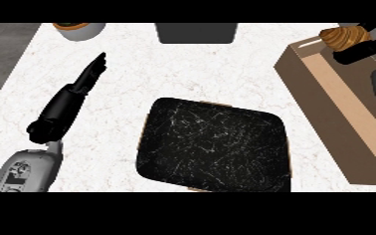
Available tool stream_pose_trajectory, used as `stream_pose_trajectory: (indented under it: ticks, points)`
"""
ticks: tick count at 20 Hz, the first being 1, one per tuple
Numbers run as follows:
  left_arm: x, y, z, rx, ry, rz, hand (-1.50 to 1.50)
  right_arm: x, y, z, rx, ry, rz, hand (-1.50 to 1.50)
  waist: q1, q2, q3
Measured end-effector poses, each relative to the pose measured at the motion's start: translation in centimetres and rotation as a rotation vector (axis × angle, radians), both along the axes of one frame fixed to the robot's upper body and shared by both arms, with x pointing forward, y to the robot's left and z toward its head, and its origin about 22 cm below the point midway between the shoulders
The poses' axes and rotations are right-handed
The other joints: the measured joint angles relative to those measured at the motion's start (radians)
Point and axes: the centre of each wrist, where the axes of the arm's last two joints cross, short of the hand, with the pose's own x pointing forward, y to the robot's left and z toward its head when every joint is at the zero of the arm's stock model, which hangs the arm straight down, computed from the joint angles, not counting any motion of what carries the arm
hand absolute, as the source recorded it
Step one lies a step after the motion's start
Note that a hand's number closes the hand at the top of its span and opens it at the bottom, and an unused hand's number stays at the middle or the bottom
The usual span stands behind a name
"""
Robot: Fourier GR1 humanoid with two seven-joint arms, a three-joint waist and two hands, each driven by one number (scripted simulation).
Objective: Pick the croissant from the tray and place it in the cardboard box
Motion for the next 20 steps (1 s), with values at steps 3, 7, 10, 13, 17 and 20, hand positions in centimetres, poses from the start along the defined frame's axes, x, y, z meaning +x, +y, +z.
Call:
stream_pose_trajectory:
  ticks: [3, 7, 10, 13, 17, 20]
  points:
    - [0.0, 0.0, -0.3, -0.005, 0.002, -0.004, 0.00, -0.4, -2.8, -0.3, 0.047, 0.084, 0.009, 1.50, 0.004, 0.001, 0.000]
    - [0.2, 0.5, -0.7, -0.003, 0.011, -0.001, 0.00, -1.4, -5.6, -2.0, 0.082, 0.221, 0.020, 1.50, 0.003, 0.001, 0.000]
    - [-0.2, 0.7, -0.7, -0.004, 0.013, -0.007, 0.00, -1.8, -7.3, -2.6, 0.132, 0.301, 0.042, -1.50, 0.006, 0.001, 0.000]
    - [0.0, 0.7, -0.2, 0.000, 0.006, -0.010, 0.00, -2.5, -8.7, -3.1, 0.177, 0.324, 0.113, -1.50, 0.007, 0.001, 0.001]
    - [-0.2, 0.6, -0.3, 0.000, 0.008, -0.005, 0.00, -2.8, -8.7, -2.9, 0.240, 0.212, 0.218, -1.50, 0.003, -0.001, 0.001]
    - [-0.5, 0.7, -0.6, -0.008, 0.010, -0.001, 0.00, -2.8, -8.8, -1.9, 0.344, -0.020, 0.260, -1.50, -0.002, -0.004, 0.002]
